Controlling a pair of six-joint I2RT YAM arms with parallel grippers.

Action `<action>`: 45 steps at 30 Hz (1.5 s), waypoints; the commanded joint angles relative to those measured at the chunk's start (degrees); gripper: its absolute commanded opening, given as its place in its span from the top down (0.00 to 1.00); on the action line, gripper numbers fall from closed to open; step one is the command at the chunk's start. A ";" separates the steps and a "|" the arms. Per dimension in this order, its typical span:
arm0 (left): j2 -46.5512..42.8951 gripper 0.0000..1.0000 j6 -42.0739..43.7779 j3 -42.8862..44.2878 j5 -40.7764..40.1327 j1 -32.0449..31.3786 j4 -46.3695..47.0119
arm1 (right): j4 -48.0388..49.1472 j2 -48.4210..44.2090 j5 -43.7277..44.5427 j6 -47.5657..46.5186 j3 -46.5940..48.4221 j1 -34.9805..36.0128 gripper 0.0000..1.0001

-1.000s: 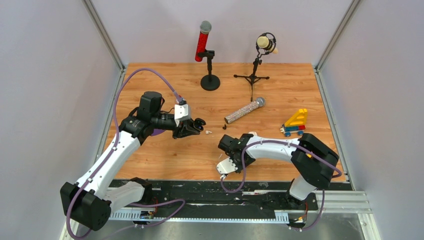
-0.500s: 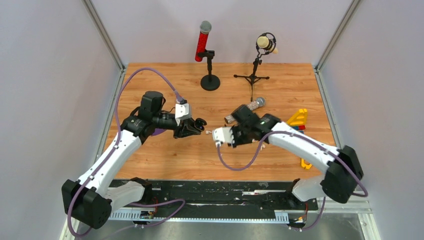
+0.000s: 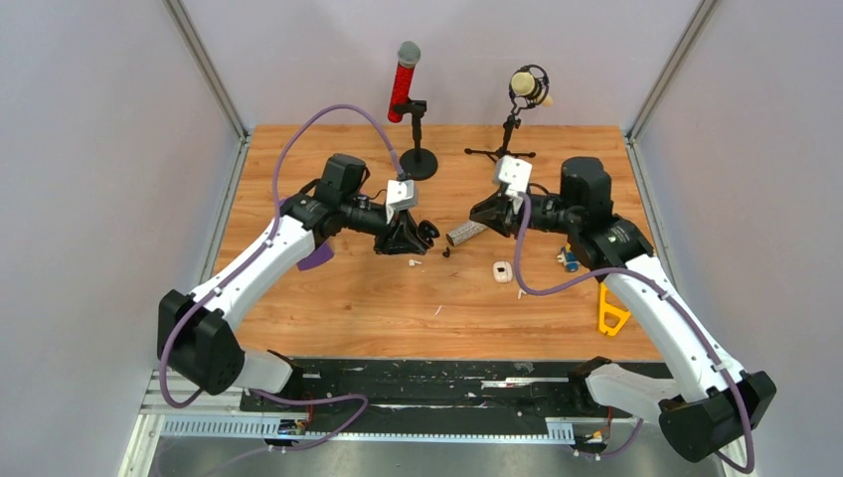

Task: Insert the wireless bluetooth earbuds into the charging case
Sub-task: Insert the left earbud into the left side groove of the charging case.

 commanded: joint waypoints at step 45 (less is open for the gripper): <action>7.11 0.76 -62.92 -12.63 10.56 -4.37 73.57 | 87.90 5.56 -20.88 84.85 -22.15 -6.25 0.81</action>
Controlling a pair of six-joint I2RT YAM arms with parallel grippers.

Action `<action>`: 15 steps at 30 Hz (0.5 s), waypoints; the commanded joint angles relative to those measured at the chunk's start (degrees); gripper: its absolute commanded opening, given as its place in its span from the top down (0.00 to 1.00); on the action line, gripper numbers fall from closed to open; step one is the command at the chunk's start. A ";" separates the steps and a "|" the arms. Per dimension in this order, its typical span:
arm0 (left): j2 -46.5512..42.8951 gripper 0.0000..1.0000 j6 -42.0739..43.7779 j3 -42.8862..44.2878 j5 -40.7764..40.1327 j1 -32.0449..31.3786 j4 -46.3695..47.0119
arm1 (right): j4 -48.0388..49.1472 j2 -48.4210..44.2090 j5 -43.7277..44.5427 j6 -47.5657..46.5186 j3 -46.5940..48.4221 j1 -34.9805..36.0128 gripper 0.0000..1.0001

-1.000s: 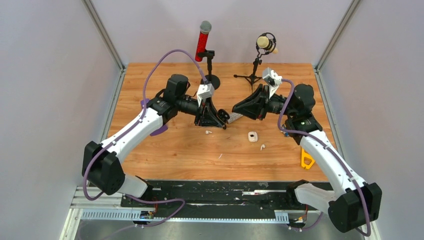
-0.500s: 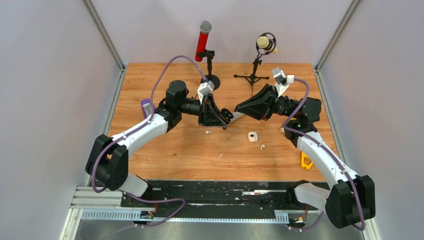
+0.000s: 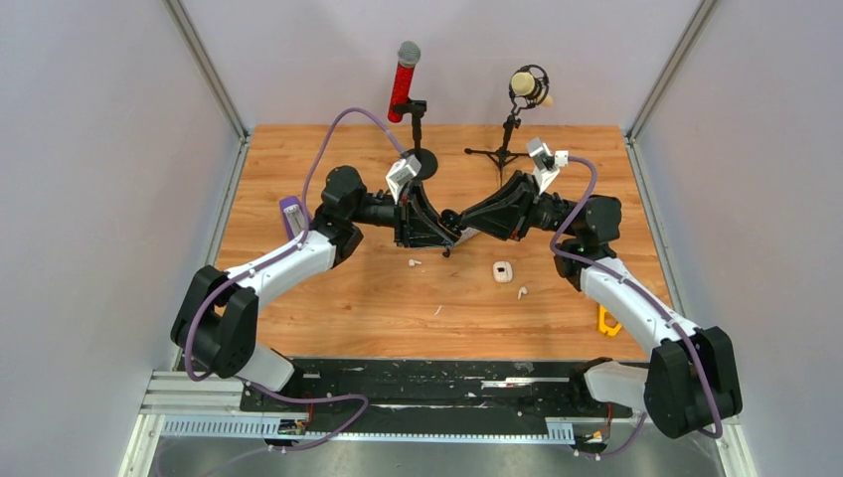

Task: Insert the wireless bluetooth earbuds into the charging case
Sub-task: Insert the left earbud into the left side groove of the charging case.

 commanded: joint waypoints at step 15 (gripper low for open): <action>-0.29 0.75 -2.10 -0.42 -0.46 -0.71 4.77 | 4.34 3.58 2.16 -3.75 1.71 3.72 0.81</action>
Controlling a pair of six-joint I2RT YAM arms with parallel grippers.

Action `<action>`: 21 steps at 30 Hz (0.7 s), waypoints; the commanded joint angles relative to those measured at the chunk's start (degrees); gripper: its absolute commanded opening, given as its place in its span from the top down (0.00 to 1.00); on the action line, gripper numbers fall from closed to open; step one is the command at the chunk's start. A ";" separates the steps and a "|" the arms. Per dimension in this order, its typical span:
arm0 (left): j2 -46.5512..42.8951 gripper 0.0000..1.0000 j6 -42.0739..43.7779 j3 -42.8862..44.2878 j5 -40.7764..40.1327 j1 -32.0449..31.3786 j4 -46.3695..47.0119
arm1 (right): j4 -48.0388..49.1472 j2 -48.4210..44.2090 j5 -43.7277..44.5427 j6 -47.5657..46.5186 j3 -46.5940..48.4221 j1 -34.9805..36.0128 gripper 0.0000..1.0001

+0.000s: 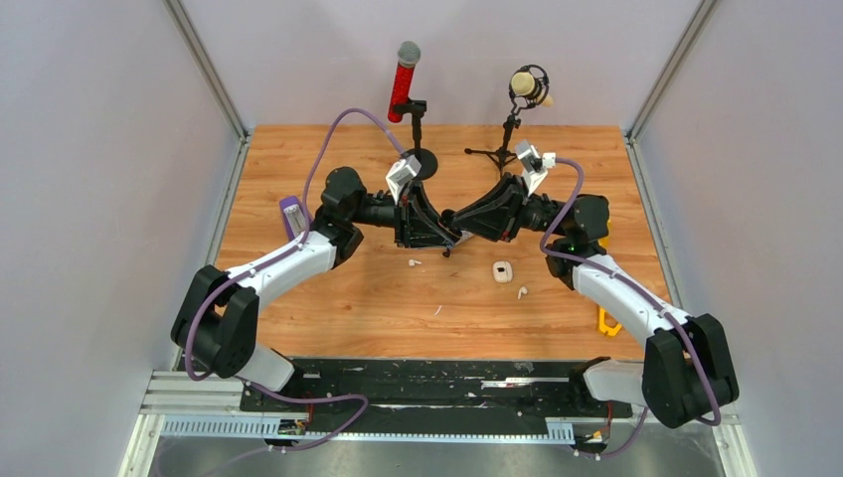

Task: Insert the wireless bluetooth earbuds into the charging case
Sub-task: Insert the left earbud into the left side groove of the charging case.

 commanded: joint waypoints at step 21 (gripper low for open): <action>-1.41 0.75 0.46 -0.86 0.86 -0.64 0.88 | 4.59 -0.43 -2.45 -8.26 4.72 1.92 0.82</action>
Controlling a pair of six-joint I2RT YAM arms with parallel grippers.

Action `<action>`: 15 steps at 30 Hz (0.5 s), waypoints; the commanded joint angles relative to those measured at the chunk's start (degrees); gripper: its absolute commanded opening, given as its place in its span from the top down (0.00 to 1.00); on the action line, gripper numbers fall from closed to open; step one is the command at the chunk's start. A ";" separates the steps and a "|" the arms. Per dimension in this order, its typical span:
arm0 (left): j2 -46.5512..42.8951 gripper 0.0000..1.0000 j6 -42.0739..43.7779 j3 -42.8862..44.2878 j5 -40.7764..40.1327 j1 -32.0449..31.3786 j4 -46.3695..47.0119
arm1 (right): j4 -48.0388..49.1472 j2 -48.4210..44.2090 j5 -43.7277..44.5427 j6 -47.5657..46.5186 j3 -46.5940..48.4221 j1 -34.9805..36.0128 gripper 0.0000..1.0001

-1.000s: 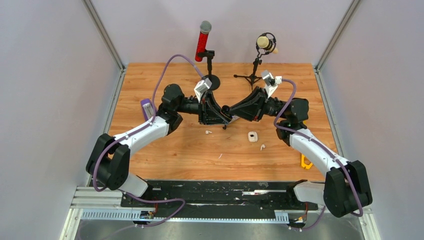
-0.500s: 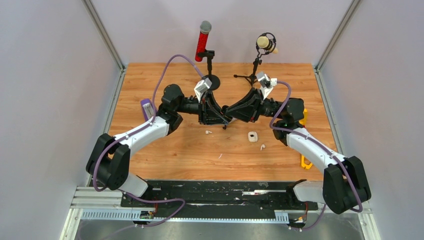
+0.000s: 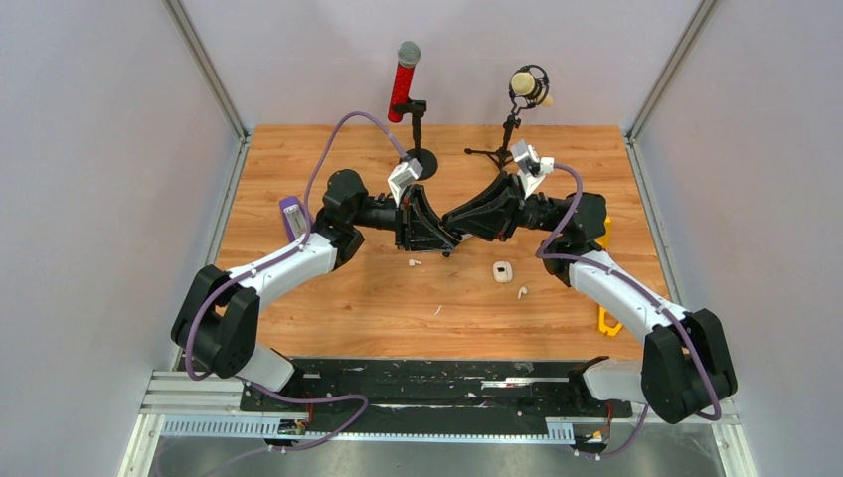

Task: Insert the wireless bluetooth earbuds into the charging case
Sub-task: Insert the left earbud into the left side groove of the charging case.

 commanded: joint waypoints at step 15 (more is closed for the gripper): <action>-1.75 0.75 -0.76 0.30 1.23 -0.24 2.82 | -8.18 -1.79 -1.57 -16.51 1.87 0.75 0.81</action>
